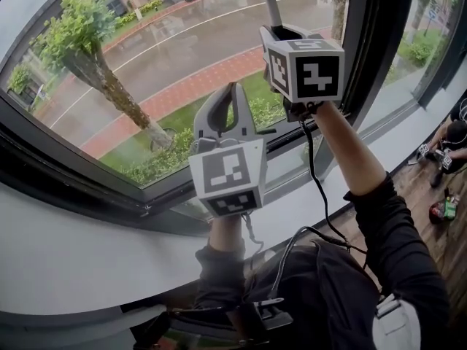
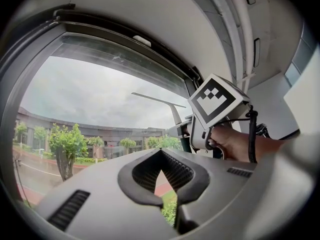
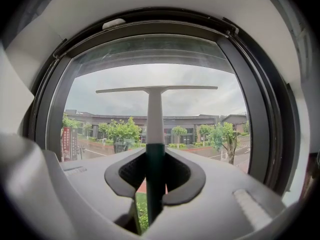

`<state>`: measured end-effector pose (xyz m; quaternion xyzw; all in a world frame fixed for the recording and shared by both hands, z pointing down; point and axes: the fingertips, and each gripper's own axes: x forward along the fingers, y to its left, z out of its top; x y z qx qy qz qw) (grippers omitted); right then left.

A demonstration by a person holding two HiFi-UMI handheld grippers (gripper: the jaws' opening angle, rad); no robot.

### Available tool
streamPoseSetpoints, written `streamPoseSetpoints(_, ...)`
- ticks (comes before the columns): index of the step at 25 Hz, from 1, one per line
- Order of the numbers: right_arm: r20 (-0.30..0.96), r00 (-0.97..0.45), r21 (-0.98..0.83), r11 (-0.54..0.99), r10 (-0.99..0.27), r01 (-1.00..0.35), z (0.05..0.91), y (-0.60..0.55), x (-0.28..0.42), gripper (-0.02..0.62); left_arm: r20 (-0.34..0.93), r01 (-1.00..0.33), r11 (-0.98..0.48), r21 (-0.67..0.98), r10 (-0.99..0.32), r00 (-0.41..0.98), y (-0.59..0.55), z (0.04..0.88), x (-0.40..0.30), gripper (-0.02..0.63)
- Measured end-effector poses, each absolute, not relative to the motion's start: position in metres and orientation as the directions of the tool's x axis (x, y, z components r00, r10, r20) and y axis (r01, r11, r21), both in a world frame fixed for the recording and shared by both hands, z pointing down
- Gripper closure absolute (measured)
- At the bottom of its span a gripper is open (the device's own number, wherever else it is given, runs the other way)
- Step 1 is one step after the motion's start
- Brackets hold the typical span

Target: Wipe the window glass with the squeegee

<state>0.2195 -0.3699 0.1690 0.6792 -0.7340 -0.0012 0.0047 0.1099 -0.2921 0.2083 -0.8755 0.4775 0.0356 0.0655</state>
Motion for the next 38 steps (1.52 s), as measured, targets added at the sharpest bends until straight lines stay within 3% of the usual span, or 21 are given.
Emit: streamPoseSetpoints(38,0.182,-0.079,-0.016,0.078,-0.980,-0.997,0.291,-0.348,0.222,0.528,0.049,-0.834,-0.551,0.006,-0.833,0.551,-0.270,0.301,0.122,0.606)
